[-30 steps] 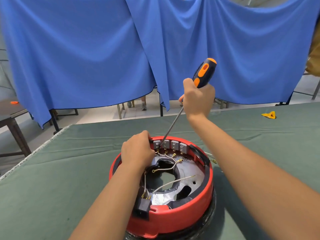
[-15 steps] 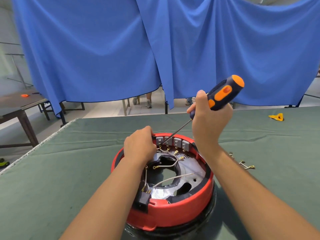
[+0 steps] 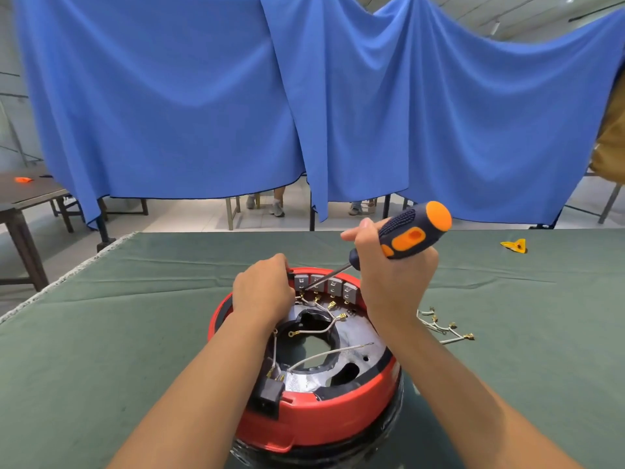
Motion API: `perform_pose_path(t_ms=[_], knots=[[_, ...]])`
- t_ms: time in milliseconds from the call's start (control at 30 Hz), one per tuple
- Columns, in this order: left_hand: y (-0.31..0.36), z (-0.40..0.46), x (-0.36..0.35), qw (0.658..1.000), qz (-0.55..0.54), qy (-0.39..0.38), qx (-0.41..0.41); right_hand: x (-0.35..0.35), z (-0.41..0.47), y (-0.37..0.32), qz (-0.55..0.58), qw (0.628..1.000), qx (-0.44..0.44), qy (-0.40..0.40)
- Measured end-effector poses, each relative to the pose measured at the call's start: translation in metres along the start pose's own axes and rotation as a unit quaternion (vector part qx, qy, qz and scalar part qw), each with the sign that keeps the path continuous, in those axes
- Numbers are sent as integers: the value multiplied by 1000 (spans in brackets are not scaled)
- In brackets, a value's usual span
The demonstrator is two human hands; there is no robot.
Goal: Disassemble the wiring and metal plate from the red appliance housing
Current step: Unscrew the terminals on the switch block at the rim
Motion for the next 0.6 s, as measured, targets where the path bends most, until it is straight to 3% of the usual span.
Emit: perform_pose_path(t_ms=[333, 600], knots=[[-1, -2, 0, 1000, -7, -6, 0, -38, 39, -7, 71, 996, -55, -23], [-2, -1, 3, 1000, -29, 0, 0, -53, 78, 42, 21, 979, -202, 26]])
Point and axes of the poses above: each hand's wrist, its own z-axis towards the middle knuckle, its own x-axis out of the back of the hand, y = z × x, the point moved 4 cm from there along z, towards the middle knuckle, and after that the axes turned 15 degrees about -z, right-handed, at the moved point
